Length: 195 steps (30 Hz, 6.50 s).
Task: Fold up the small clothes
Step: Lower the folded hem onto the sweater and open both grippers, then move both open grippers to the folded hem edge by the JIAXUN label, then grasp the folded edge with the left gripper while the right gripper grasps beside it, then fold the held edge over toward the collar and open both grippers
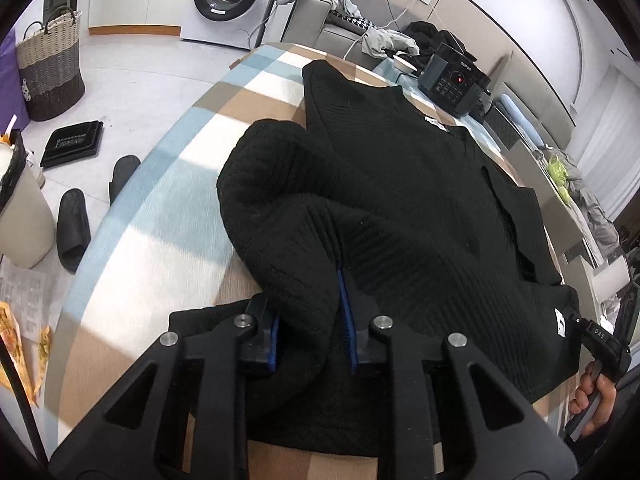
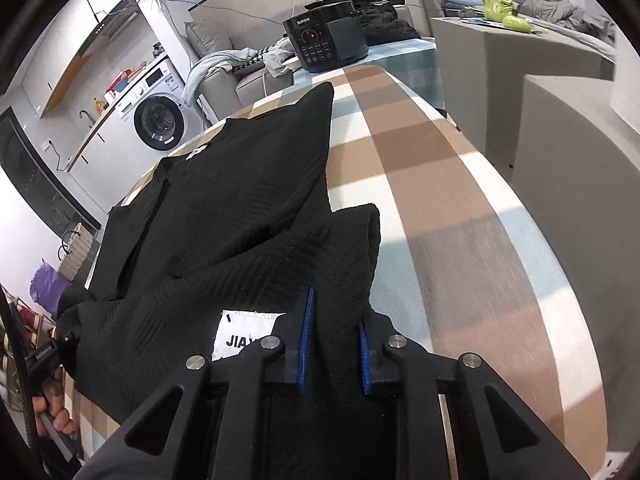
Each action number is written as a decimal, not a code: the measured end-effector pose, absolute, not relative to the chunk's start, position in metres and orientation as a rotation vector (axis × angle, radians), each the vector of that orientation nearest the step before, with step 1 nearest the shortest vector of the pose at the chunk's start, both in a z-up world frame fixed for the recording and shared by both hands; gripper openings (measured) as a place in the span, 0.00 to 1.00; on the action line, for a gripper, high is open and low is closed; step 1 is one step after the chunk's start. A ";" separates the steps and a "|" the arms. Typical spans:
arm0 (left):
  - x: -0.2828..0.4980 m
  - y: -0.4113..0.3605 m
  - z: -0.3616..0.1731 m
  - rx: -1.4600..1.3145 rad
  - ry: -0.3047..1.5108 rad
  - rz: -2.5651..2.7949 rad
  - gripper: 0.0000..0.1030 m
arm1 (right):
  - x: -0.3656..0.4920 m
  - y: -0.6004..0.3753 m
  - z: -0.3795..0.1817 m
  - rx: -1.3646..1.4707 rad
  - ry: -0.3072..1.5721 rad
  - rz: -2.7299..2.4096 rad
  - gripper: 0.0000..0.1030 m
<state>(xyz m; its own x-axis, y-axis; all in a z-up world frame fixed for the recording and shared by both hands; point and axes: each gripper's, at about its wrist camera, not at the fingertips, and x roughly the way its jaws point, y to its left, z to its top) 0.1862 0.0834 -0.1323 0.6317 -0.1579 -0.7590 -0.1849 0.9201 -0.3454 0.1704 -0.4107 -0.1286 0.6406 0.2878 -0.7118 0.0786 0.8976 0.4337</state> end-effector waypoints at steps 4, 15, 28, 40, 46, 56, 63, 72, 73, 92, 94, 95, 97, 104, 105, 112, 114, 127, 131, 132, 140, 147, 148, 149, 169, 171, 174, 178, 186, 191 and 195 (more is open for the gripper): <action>0.160 0.077 -0.131 -0.419 0.903 -0.004 0.18 | 0.146 -0.421 -0.130 0.481 0.875 0.114 0.18; 0.105 0.070 -0.127 -0.439 0.920 -0.032 0.16 | 0.112 -0.439 -0.118 0.557 0.841 0.096 0.22; 0.157 0.096 -0.122 -0.440 0.897 0.019 0.56 | 0.117 -0.436 -0.124 0.569 0.860 0.102 0.39; 0.181 0.077 -0.132 -0.445 0.894 -0.040 0.25 | 0.145 -0.418 -0.126 0.448 0.860 0.107 0.25; 0.162 0.073 -0.131 -0.441 0.898 -0.040 0.24 | 0.146 -0.413 -0.125 0.406 0.880 0.124 0.21; 0.120 0.078 -0.118 -0.451 0.897 0.010 0.38 | 0.118 -0.432 -0.122 0.506 0.856 0.120 0.34; 0.084 0.095 -0.086 -0.443 0.823 0.026 0.57 | 0.079 -0.451 -0.100 0.537 0.794 0.143 0.40; 0.048 0.103 -0.089 -0.454 0.864 0.063 0.57 | 0.043 -0.468 -0.111 0.541 0.850 0.126 0.48; 0.045 0.104 -0.090 -0.453 0.869 0.069 0.57 | 0.041 -0.471 -0.113 0.555 0.852 0.139 0.52; 0.042 0.089 -0.103 -0.361 0.931 0.061 0.45 | 0.040 -0.449 -0.122 0.488 0.862 0.216 0.32; 0.045 0.091 -0.105 -0.337 0.952 0.084 0.47 | 0.042 -0.452 -0.126 0.493 0.872 0.199 0.32; 0.046 0.094 -0.106 -0.326 0.954 0.107 0.47 | 0.042 -0.453 -0.127 0.496 0.875 0.190 0.32; 0.046 0.098 -0.108 -0.300 0.961 0.162 0.47 | 0.043 -0.455 -0.129 0.505 0.876 0.187 0.32; 0.025 0.123 -0.109 -0.325 0.950 0.227 0.47 | 0.048 -0.455 -0.130 0.512 0.883 0.196 0.32; 0.024 0.124 -0.108 -0.336 0.946 0.220 0.47 | 0.049 -0.456 -0.130 0.512 0.884 0.195 0.32; 0.038 0.116 -0.116 -0.358 0.967 0.144 0.47 | 0.049 -0.458 -0.129 0.537 0.874 0.211 0.37; 0.041 0.111 -0.114 -0.356 0.949 0.120 0.37 | 0.050 -0.456 -0.130 0.535 0.874 0.205 0.37; 0.046 0.113 -0.106 -0.434 0.913 0.112 0.11 | 0.066 -0.453 -0.126 0.515 0.833 0.211 0.36; 0.053 0.115 -0.112 -0.455 0.929 0.118 0.16 | 0.066 -0.452 -0.125 0.503 0.826 0.208 0.36; 0.055 0.115 -0.113 -0.451 0.934 0.119 0.16 | 0.067 -0.451 -0.125 0.501 0.826 0.208 0.36; 0.076 0.116 -0.120 -0.437 0.946 0.129 0.24 | 0.074 -0.450 -0.122 0.500 0.818 0.198 0.36; 0.086 0.119 -0.122 -0.435 0.954 0.125 0.29 | 0.080 -0.451 -0.124 0.497 0.836 0.192 0.36; 0.085 0.121 -0.121 -0.431 0.960 0.124 0.31 | 0.079 -0.451 -0.124 0.495 0.838 0.189 0.36; 0.084 0.122 -0.121 -0.426 0.968 0.128 0.35 | 0.079 -0.452 -0.124 0.495 0.839 0.187 0.36; 0.087 0.117 -0.119 -0.420 0.895 0.070 0.07 | 0.088 -0.448 -0.127 0.466 0.838 0.190 0.32; 0.082 0.115 -0.115 -0.417 0.874 0.071 0.04 | 0.089 -0.443 -0.127 0.424 0.831 0.199 0.17; 0.071 0.113 -0.105 -0.423 0.834 0.071 0.03 | 0.080 -0.437 -0.116 0.381 0.776 0.232 0.08; 0.052 0.111 -0.081 -0.438 0.757 0.056 0.02 | 0.063 -0.446 -0.091 0.411 0.656 0.254 0.07; 0.054 0.110 -0.026 -0.484 0.598 -0.018 0.02 | 0.074 -0.469 -0.047 0.492 0.482 0.157 0.07; 0.104 0.114 -0.010 -0.497 0.555 -0.017 0.02 | 0.120 -0.468 -0.033 0.520 0.463 0.124 0.07; 0.158 0.120 -0.025 -0.518 0.604 0.005 0.02 | 0.173 -0.461 -0.046 0.541 0.527 0.070 0.07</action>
